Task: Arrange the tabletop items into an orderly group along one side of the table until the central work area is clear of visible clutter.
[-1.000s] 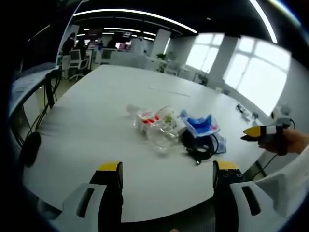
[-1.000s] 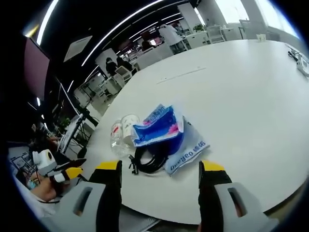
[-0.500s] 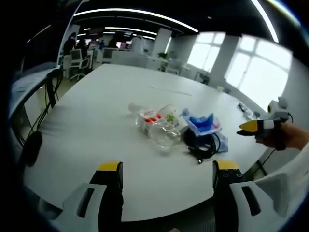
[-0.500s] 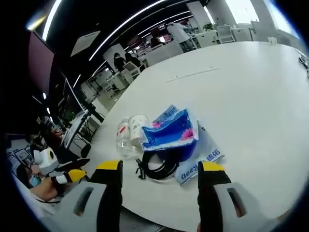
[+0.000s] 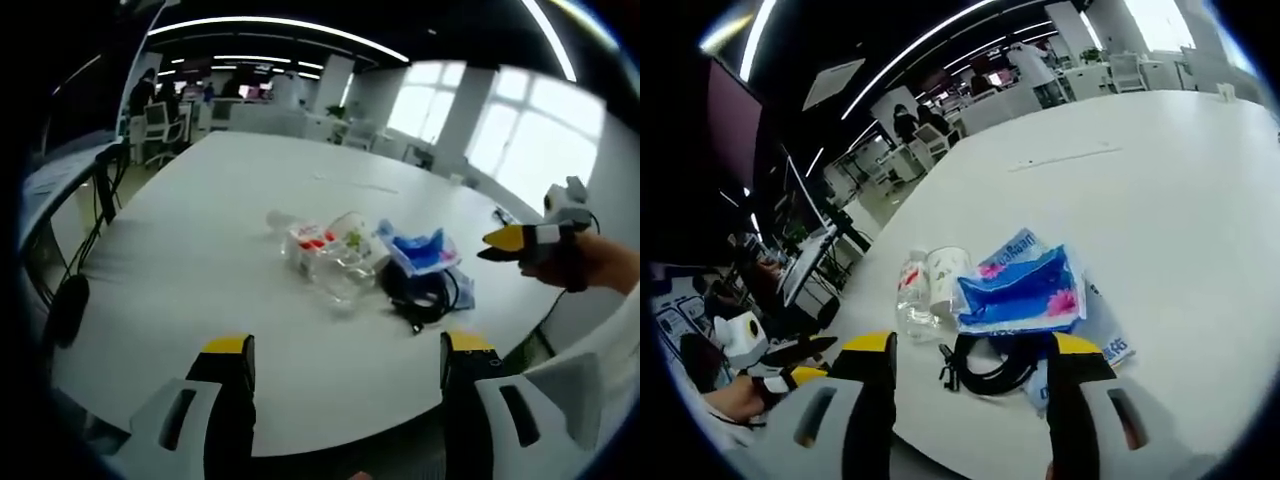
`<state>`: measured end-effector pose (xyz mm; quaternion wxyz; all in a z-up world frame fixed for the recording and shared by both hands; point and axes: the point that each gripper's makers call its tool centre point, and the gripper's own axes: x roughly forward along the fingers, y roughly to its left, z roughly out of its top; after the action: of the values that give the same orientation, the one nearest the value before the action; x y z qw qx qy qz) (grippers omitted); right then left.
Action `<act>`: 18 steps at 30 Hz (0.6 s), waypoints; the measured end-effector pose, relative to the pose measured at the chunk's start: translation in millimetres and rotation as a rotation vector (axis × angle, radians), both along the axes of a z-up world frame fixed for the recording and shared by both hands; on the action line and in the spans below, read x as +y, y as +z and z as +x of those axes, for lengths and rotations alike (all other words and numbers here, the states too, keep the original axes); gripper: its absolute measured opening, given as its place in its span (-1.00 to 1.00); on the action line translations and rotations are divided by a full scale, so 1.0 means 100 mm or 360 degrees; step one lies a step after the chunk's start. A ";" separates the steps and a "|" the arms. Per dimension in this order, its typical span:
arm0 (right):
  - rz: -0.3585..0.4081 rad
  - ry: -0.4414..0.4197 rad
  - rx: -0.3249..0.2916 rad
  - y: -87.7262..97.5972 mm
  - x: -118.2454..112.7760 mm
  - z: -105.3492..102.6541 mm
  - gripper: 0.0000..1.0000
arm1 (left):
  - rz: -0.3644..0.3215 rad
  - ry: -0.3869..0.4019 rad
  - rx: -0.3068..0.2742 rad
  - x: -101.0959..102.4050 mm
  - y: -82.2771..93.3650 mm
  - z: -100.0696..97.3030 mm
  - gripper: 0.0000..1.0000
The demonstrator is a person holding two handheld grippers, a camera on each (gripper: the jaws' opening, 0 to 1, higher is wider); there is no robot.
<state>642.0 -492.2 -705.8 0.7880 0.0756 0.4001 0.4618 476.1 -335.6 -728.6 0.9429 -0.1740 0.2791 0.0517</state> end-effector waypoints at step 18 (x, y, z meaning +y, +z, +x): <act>0.0009 0.0151 -0.0015 0.03 0.39 0.02 0.13 | -0.0008 0.0047 -0.0002 0.03 -0.02 -0.01 0.45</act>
<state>644.2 -453.7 -702.3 0.7669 0.0565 0.3983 0.5001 474.8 -332.9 -730.5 0.9418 -0.1806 0.2762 0.0647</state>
